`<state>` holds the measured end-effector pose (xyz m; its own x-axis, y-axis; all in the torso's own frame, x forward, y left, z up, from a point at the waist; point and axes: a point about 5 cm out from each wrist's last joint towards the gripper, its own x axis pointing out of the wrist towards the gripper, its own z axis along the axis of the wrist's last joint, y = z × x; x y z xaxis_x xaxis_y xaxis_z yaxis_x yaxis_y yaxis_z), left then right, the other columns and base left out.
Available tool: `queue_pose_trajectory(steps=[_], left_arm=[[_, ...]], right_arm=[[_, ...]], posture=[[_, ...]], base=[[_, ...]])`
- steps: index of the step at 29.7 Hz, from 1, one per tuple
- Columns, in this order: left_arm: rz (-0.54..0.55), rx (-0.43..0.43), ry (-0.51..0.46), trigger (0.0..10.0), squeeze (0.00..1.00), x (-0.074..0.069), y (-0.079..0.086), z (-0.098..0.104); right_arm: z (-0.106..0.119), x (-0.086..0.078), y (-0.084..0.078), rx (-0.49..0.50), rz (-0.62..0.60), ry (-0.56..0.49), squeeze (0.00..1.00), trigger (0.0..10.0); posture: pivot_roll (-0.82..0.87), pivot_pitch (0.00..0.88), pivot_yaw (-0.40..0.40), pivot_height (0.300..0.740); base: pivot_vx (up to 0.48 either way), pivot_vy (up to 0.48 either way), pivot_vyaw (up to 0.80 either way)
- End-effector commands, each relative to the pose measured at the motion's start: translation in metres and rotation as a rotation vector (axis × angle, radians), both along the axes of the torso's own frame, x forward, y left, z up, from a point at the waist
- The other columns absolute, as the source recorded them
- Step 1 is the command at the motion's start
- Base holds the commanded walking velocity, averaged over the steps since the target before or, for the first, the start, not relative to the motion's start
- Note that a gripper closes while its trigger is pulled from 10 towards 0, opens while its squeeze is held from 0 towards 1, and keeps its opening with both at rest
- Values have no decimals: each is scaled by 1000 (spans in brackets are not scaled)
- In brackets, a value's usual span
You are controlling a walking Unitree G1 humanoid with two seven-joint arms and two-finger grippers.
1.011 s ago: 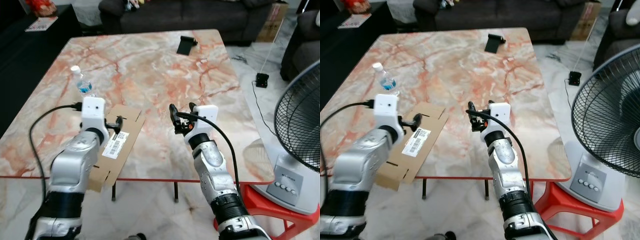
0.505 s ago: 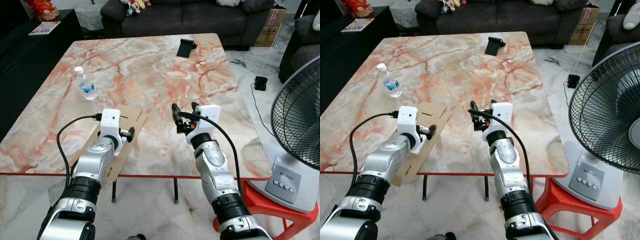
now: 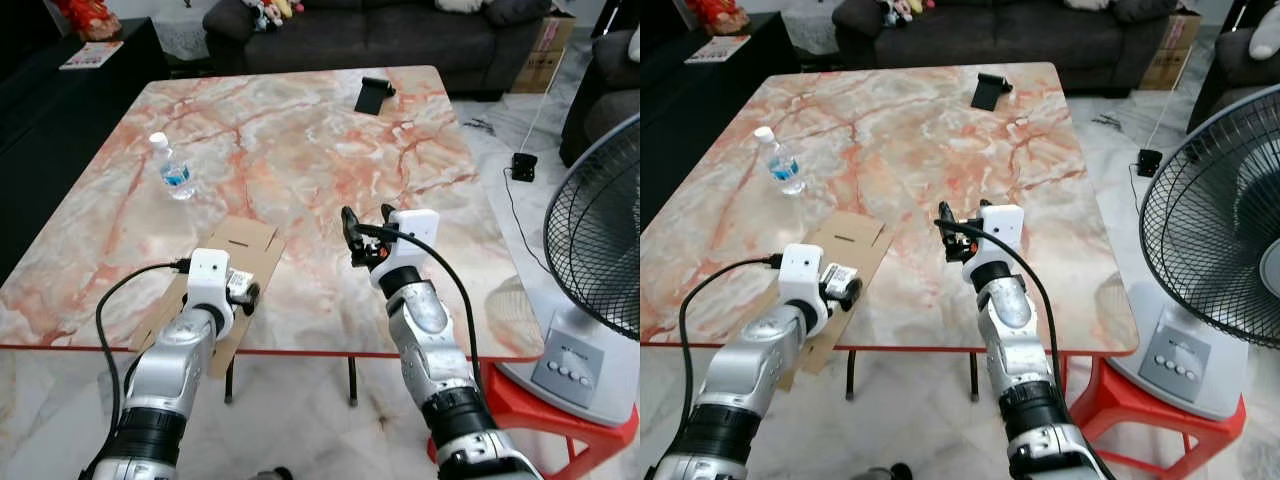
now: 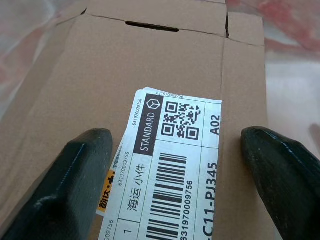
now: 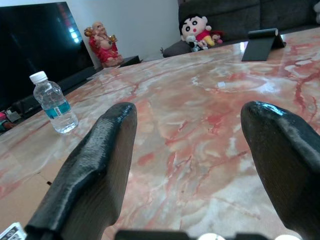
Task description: Picking trash to rubbish bin
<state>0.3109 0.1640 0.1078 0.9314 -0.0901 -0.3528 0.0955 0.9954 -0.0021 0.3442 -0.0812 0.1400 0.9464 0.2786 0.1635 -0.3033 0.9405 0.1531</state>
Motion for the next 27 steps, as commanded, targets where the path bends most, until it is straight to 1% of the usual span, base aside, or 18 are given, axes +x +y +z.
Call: queue_pose_trajectory(steps=[1,7,11,14,15,18,20,21,22,23,24,25,27], left_arm=[[1,4,13,10000,0,-10,-1,3],[9,2,13,10000,0,-18,-2,8],[18,-2,-20,10000,0,-20,-3,17],[27,-5,-69,10000,0,-20,-2,28],[23,-23,-142,10000,0,-21,1,40],[32,-26,-181,10000,0,-27,7,46],[45,-22,-185,10000,0,-38,21,45],[45,-22,-185,10000,0,-38,21,45],[78,-5,-178,10000,0,-46,36,43],[132,29,-175,10000,0,-51,54,41],[132,29,-175,10000,0,-51,54,41],[148,39,-176,10000,0,-52,58,41],[209,55,-208,10000,0,-56,75,42]], right_arm=[[0,1,4,7,12,2,0,10000],[1,1,5,8,15,1,0,10000],[1,2,6,8,18,0,0,10000],[2,3,6,9,18,-3,0,10000],[3,4,6,9,17,-5,0,10000],[3,4,5,9,15,-6,0,10000],[3,5,5,7,15,-5,0,10000],[3,5,5,7,15,-5,0,10000],[3,5,5,7,18,-3,0,10000],[2,5,6,6,24,0,0,10000],[2,5,6,6,24,0,0,10000],[1,5,6,6,25,0,0,10000],[0,6,8,6,29,5,0,10000]], posture=[[132,99,83,740],[133,93,81,740],[134,89,80,740],[135,86,79,740],[138,84,79,740],[144,81,77,740],[151,79,72,740],[151,79,72,740],[161,77,70,740],[166,74,66,740],[166,74,66,740],[166,74,66,740],[175,65,62,740]], base=[[0,0,0],[0,0,0],[0,0,0],[0,0,0],[0,0,0],[0,0,0],[0,0,0],[0,0,0],[0,0,0],[0,0,0],[0,0,0],[0,0,0],[0,0,0]])
